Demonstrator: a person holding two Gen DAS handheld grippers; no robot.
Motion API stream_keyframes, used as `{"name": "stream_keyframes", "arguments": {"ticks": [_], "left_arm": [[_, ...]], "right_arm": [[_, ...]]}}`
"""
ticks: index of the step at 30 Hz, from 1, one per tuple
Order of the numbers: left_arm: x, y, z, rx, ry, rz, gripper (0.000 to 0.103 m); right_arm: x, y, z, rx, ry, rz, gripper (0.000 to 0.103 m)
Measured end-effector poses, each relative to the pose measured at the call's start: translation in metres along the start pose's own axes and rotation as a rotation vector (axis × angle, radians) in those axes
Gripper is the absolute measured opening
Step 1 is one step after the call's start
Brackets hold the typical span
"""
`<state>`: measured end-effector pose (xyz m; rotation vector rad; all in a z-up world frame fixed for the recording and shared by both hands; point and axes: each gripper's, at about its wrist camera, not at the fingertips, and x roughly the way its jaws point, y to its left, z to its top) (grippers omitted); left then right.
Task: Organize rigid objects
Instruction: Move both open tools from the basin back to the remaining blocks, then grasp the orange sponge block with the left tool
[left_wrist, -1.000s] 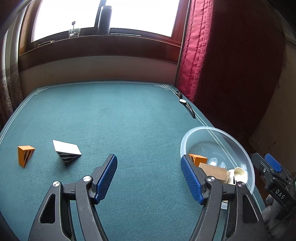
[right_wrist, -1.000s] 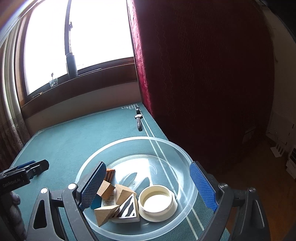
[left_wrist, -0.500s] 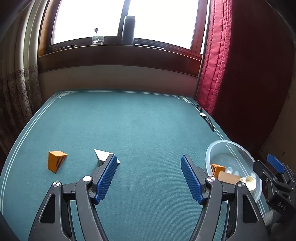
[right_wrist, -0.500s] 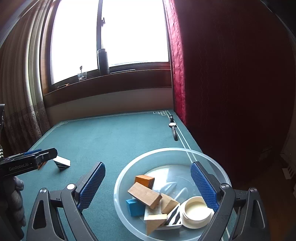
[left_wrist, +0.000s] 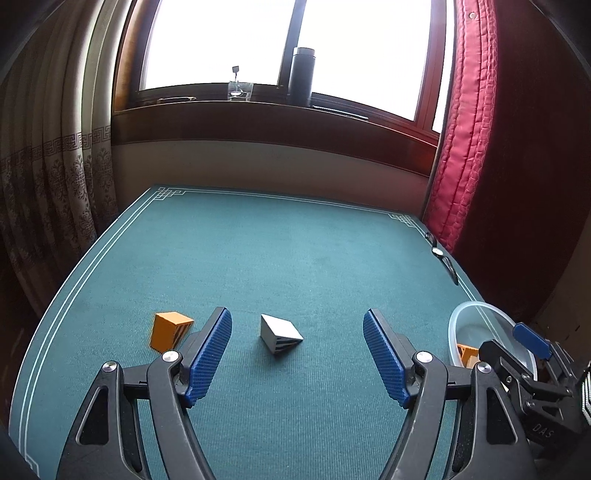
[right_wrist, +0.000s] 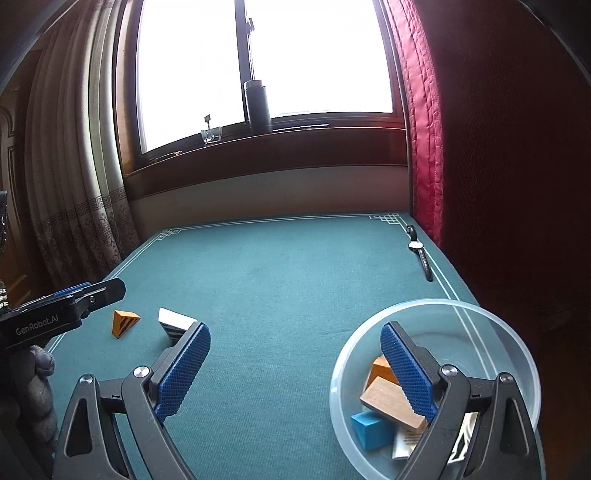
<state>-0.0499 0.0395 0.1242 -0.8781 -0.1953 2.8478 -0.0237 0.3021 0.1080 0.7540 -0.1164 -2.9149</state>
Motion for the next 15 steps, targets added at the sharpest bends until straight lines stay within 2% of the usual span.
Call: {"name": "stream_keyframes", "arguments": {"ticks": [9,15], "left_arm": [[-0.001,0.051,0.009,-0.073,-0.006,0.096,0.078],[0.019,0.088,0.004,-0.123,0.042,0.155,0.078]], "right_arm": [[0.007,0.007,-0.011,0.007,0.026,0.021,0.096],[0.009,0.01,-0.016,-0.006,0.04,0.029,0.096]]}}
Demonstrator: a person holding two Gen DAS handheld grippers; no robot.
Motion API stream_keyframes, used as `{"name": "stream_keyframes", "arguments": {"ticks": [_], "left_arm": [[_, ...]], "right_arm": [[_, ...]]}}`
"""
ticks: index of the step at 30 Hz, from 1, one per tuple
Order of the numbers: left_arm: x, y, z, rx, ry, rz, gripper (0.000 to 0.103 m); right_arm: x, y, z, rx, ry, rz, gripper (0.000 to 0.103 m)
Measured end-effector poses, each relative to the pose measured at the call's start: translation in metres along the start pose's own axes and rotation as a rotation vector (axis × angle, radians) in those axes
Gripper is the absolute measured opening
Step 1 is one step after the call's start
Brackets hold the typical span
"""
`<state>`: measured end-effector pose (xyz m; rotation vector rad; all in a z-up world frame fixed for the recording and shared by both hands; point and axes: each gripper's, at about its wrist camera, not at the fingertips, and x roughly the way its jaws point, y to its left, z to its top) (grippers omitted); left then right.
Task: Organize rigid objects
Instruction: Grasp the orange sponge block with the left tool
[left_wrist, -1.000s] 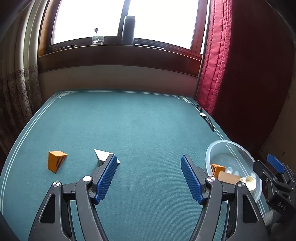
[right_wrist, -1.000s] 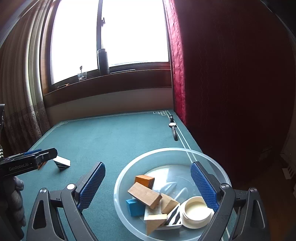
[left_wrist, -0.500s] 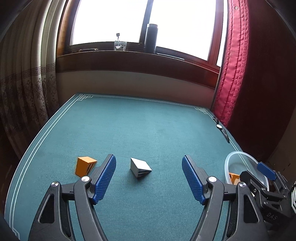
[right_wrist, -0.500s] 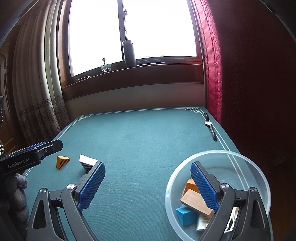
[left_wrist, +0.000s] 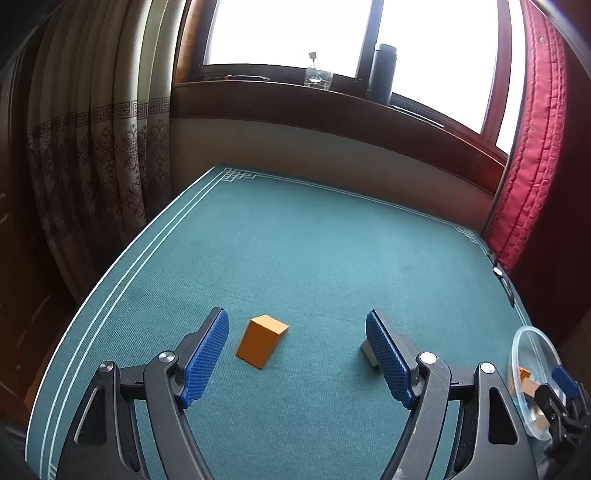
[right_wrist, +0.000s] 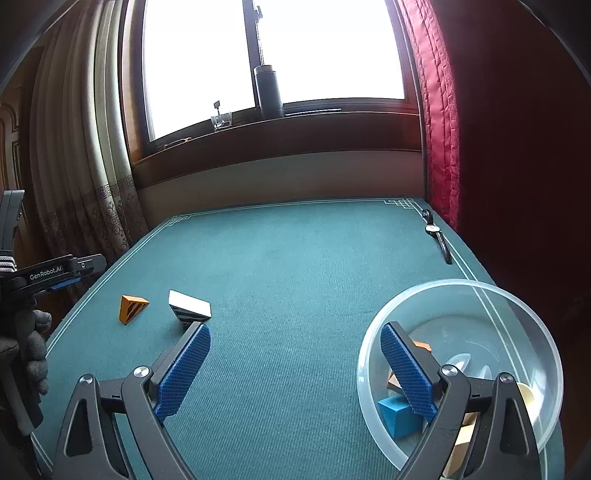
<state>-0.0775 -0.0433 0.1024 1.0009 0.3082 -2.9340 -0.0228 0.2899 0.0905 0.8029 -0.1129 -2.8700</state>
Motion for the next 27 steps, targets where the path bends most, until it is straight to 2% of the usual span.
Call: {"name": "stream_keyframes", "arguments": {"ticks": [5,11,20,23,27], "left_arm": [[0.028,0.019,-0.008,-0.018,0.058,-0.021,0.078],[0.057,0.022,-0.02,-0.007,0.102,0.006,0.074],[0.084,0.029,-0.03,-0.024,0.142,0.013,0.051],[0.084,0.033,-0.03,-0.045,0.141,-0.003,0.04],[0.083,0.031,-0.03,-0.035,0.138,-0.015,0.036]], "right_arm": [[0.001,0.003,-0.004,-0.01,0.012,0.003,0.096],[0.006,0.008,-0.009,-0.025,0.035,0.012,0.096],[0.013,0.014,-0.016,-0.036,0.071,0.02,0.096],[0.016,0.017,-0.018,-0.043,0.084,0.028,0.096],[0.019,0.021,-0.021,-0.048,0.106,0.049,0.096]]}}
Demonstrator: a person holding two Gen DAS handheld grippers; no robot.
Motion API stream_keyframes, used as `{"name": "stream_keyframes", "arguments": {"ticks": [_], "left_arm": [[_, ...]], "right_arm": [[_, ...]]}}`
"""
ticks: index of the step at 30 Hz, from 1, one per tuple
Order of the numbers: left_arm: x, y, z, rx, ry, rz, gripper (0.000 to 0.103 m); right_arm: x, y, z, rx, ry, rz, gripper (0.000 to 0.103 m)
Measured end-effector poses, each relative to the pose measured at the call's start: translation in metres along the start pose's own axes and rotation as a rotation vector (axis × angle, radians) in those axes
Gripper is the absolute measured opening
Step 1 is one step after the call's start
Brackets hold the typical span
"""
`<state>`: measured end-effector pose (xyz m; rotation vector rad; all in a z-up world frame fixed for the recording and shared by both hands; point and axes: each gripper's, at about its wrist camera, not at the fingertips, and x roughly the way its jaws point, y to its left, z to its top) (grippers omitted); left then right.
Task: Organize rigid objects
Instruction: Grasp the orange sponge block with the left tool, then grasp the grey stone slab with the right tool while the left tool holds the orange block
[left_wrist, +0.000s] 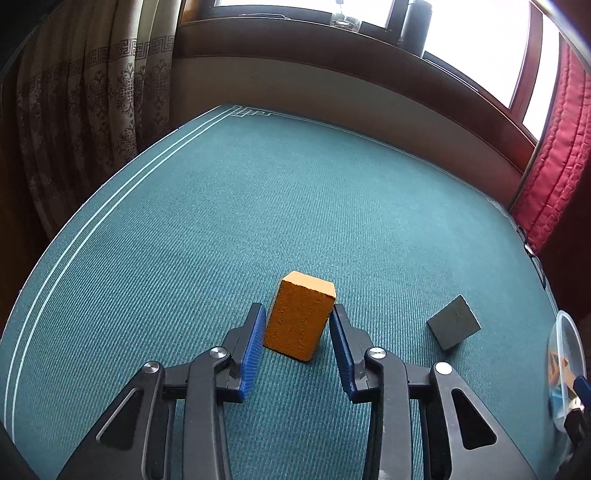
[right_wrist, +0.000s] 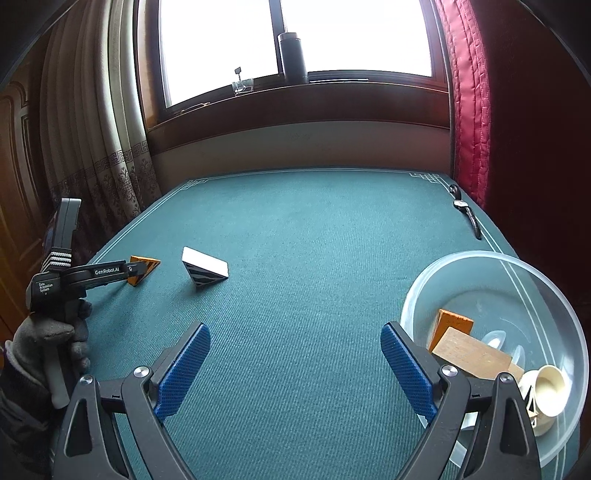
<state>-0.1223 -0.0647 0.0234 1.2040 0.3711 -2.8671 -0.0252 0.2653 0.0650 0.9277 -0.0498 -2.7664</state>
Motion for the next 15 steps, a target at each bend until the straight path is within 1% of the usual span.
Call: {"name": "stream_keyframes", "arguments": {"ticks": [6,10,15], "left_arm": [[-0.006,-0.009,-0.002,0.033,-0.015,0.008,0.035],[-0.011,-0.011,0.0,0.038,-0.024,0.001,0.035],[-0.014,-0.012,-0.001,0.045,-0.017,-0.006,0.034]], "right_arm": [[0.012,0.003,0.001,-0.005,0.041,0.036,0.096],[0.03,0.008,0.006,-0.003,0.103,0.078,0.096],[0.062,0.023,0.017,-0.072,0.16,0.054,0.096]]}}
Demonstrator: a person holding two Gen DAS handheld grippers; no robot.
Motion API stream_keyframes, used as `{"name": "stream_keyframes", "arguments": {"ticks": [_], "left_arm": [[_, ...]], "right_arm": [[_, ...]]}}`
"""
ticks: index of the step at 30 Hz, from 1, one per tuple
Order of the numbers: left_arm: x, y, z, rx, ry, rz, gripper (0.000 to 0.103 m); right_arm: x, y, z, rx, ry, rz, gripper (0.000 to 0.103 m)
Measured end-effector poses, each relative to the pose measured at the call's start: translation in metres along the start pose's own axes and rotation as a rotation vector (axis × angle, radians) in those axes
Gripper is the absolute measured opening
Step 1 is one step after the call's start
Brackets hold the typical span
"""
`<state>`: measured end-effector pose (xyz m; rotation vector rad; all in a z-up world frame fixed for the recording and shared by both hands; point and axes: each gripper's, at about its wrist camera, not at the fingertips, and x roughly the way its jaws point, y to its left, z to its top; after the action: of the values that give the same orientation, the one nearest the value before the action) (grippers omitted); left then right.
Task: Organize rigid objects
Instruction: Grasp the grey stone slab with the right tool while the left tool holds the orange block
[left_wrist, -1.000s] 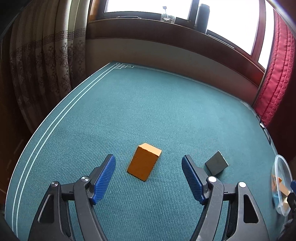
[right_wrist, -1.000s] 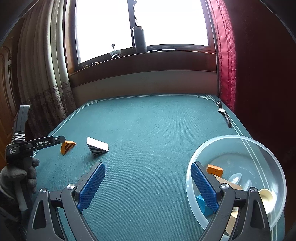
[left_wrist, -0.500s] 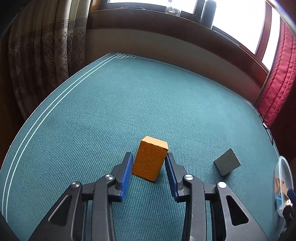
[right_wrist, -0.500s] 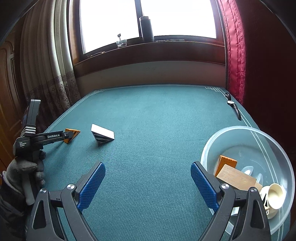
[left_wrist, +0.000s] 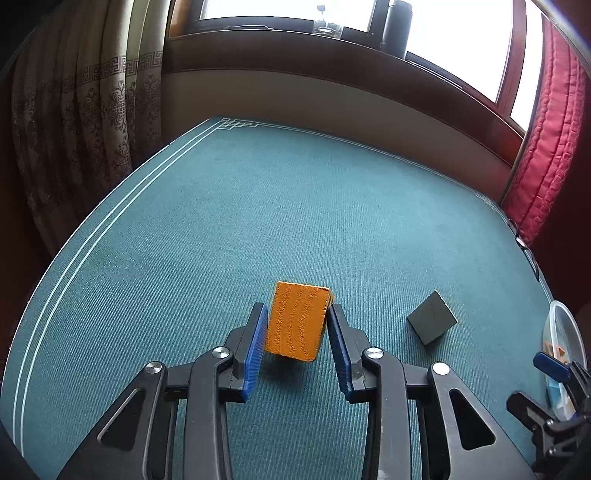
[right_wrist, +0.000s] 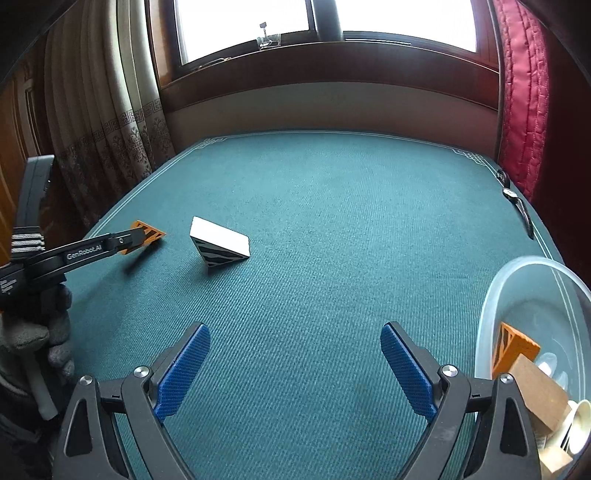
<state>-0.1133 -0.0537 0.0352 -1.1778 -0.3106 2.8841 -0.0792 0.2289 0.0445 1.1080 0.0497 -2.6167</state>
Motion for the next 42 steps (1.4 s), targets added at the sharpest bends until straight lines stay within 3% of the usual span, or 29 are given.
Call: {"name": "stream_keyframes", "arguments": {"ticks": [9,17,22,28,35,42], "left_arm": [[0.004,0.009,-0.005,0.03,0.043,-0.009,0.034],[0.005,0.01,-0.009,0.021,0.058,-0.024,0.036],[0.007,0.01,-0.009,0.011,0.059,-0.029,0.04],[0.008,0.007,-0.01,0.017,0.053,-0.031,0.047],[0.009,0.008,-0.009,0.004,0.048,-0.027,0.048],[0.01,0.008,-0.007,0.005,0.042,-0.006,0.048]], "right_arm": [[0.061,0.029,0.029,-0.11,0.118,-0.03,0.097],[0.081,0.059,0.053,-0.236,0.086,-0.06,0.097],[0.093,0.06,0.066,-0.236,0.088,-0.048,0.095],[0.098,0.061,0.07,-0.209,0.088,0.015,0.074],[0.093,0.07,0.064,-0.212,0.076,0.046,0.033],[0.082,0.061,0.053,-0.147,0.084,0.081,0.032]]}}
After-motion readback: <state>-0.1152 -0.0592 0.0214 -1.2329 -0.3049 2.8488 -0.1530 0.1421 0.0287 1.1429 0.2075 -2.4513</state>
